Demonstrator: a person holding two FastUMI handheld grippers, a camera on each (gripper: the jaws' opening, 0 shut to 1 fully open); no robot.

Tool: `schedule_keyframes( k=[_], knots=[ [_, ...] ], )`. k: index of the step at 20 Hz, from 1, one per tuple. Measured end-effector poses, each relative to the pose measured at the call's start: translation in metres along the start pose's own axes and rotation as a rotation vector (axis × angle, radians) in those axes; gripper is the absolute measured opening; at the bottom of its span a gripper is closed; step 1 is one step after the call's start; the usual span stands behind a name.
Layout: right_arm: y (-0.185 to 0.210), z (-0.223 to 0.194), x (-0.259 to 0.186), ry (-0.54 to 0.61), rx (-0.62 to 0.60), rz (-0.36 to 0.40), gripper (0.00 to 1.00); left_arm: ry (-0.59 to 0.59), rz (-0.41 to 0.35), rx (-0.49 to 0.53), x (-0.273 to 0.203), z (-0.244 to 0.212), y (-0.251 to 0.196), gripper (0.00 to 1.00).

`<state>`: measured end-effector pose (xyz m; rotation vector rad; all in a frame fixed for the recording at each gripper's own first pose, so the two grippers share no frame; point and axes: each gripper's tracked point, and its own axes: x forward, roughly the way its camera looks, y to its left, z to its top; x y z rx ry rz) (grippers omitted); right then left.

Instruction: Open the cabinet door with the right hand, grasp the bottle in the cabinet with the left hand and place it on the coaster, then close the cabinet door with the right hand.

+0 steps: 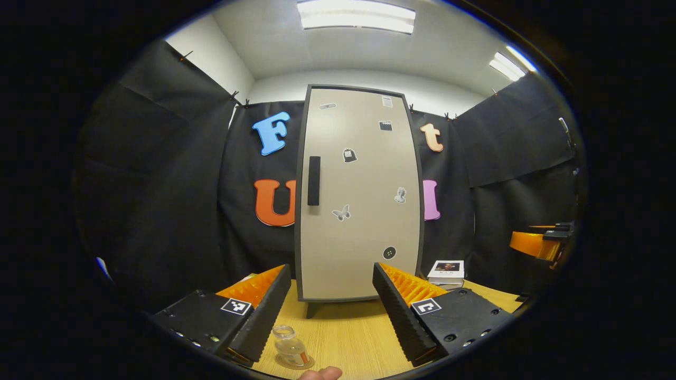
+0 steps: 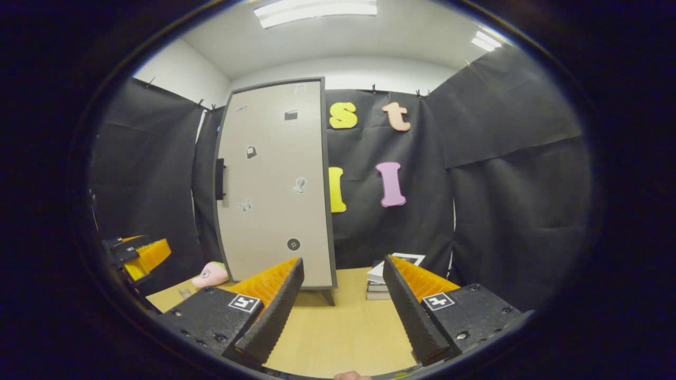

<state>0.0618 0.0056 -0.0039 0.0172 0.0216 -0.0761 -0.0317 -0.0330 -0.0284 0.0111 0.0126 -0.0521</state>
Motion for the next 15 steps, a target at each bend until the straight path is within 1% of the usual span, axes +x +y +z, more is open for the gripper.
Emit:
schedule_keyframes(
  k=[1, 2, 4, 5, 8, 10, 11, 13, 14, 15],
  knots=[
    [0.0003, -0.0008, -0.0010, 0.000, 0.001, 0.002, 0.97, -0.002, 0.000, -0.001, 0.0002, 0.0007, 0.0002, 0.94],
    [0.0002, 0.0003, -0.0013, -0.003, 0.001, 0.001, 0.93, -0.001, -0.002, -0.002, -0.0008, 0.0008, -0.0012, 0.94],
    [-0.0006, -0.0003, -0.0016, -0.002, 0.000, 0.000, 0.93, -0.003, -0.001, 0.002, -0.0009, 0.0010, -0.0001, 0.94],
    [0.0001, -0.0016, -0.0024, 0.000, 0.001, 0.000, 0.96, -0.004, 0.001, 0.002, -0.0010, 0.0016, 0.0002, 0.94],
    [-0.0019, -0.0030, -0.0029, 0.003, 0.007, -0.001, 0.97, -0.007, 0.002, -0.001, -0.0024, 0.0018, -0.0005, 0.94],
    [-0.0025, -0.0037, -0.0044, 0.004, 0.010, -0.002, 0.96, -0.007, 0.004, 0.005, -0.0036, 0.0019, 0.0008, 0.94],
    [-0.0021, -0.0040, -0.0053, 0.004, 0.010, -0.001, 0.93, -0.009, 0.004, 0.005, -0.0043, 0.0016, 0.0010, 0.94],
    [-0.0015, -0.0027, -0.0063, 0.003, 0.008, -0.002, 0.93, -0.009, 0.005, 0.001, -0.0054, 0.0015, 0.0016, 0.94],
    [-0.0012, -0.0022, -0.0067, 0.002, 0.005, -0.002, 0.96, -0.009, 0.006, -0.001, -0.0062, 0.0010, 0.0021, 0.94],
    [-0.0002, -0.0022, -0.0073, 0.001, 0.003, -0.001, 0.96, -0.008, 0.007, -0.003, -0.0063, 0.0009, 0.0032, 0.94]
  ],
)
